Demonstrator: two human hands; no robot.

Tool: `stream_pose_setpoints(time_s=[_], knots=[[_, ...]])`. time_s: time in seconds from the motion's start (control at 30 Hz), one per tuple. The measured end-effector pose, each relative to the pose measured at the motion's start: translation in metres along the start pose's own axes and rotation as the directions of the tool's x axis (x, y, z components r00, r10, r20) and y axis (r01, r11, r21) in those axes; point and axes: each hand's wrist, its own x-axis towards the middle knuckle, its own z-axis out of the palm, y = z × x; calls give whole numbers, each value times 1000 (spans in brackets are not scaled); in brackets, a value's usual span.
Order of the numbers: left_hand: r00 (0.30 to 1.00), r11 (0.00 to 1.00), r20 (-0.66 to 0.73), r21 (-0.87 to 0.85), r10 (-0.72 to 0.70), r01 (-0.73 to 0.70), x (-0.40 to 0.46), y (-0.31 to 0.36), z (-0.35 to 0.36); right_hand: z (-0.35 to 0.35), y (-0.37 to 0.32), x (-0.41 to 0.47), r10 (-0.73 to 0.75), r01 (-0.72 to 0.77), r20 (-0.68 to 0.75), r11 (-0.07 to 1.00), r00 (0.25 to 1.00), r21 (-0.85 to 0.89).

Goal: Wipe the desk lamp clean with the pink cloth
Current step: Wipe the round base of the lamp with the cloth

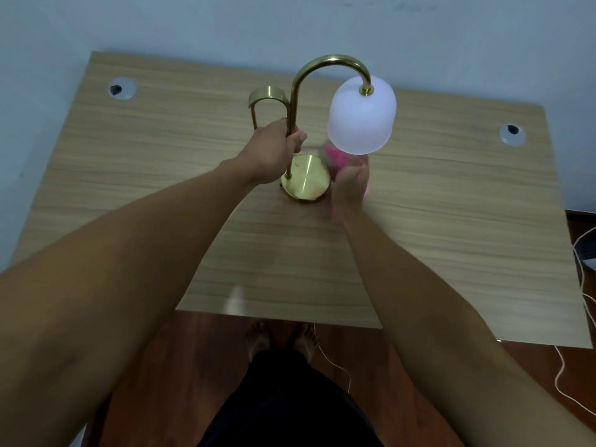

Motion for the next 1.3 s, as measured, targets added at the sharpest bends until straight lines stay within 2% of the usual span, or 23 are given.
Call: stream_pose_setpoints(time_s=[0.07,0.1,0.17,0.23,0.27,0.33,0.43,0.5,0.57,0.6,0.63,0.67,0.7,0.73,0.77,0.87,0.97,1.07,1.13,1.17,1.2,1.27,1.3], knots=[[1000,1000,1,16,8,-8,1,-1,0,17,-6,7,26,-7,271,997,962,-73],[1000,1000,1,26,11,-11,2,-1,0,25,-8,7,-17,58,394,994,919,-94],[1000,999,-3,38,16,-16,2,-1,0,30,-10,5,-37,194,542,952,840,-236],[1000,1000,-7,26,17,-16,1,0,1,27,1,10,-71,425,676,824,733,-375],[1000,1000,-9,25,14,-14,0,1,1,21,4,7,-126,577,743,719,658,-388],[1000,999,-14,30,15,-14,-2,3,1,8,14,6,-230,768,813,532,535,-356],[1000,1000,-17,12,2,-2,-3,3,1,-6,32,1,-337,859,814,381,473,-342],[1000,1000,-11,7,-7,7,-4,3,1,-16,43,-2,-345,890,831,299,436,-343],[1000,1000,-10,5,-10,10,-5,4,-1,-28,48,-5,-312,887,845,311,434,-340],[1000,1000,-12,3,-13,13,-6,5,-2,-33,48,-7,-298,869,842,363,450,-336],[1000,1000,-13,0,-16,16,-7,6,-2,-37,47,-8,-269,819,828,465,493,-337],[1000,1000,-15,-3,-18,18,-8,7,-2,-39,42,-12,-204,714,805,614,557,-338],[1000,1000,-16,-7,-21,21,-8,8,-2,-41,37,-14,-118,539,773,781,623,-315],[1000,1000,-16,-9,-26,26,-8,8,-2,-44,29,-15,-15,324,745,906,667,-272],[999,999,-15,-11,-32,31,-9,9,-2,-48,21,-15,66,132,722,968,689,-214],[999,999,-13,-18,-40,40,-9,9,-2,-66,-9,-15,198,-208,663,976,722,-65],[999,998,-13,-31,-48,48,-10,11,-3,-69,-34,-12,268,-400,562,908,783,124],[999,999,-3,-27,-47,47,-12,13,-4,-48,-46,-3,230,-437,462,799,857,413],[999,999,-5,-9,-44,44,-12,14,-4,-30,-46,8,222,-474,478,718,850,510],[999,999,-6,0,-41,41,-12,15,-4,-23,-46,11,208,-476,501,727,840,495],[999,999,-2,-1,-41,41,-12,16,-4,-18,-42,16,201,-440,495,787,845,432],[999,999,3,-24,-40,40,-11,16,-4,-10,-26,34,133,-241,413,946,901,219],[999,999,0,-32,-43,43,-12,15,-4,-10,-22,38,76,-129,396,986,915,109]])
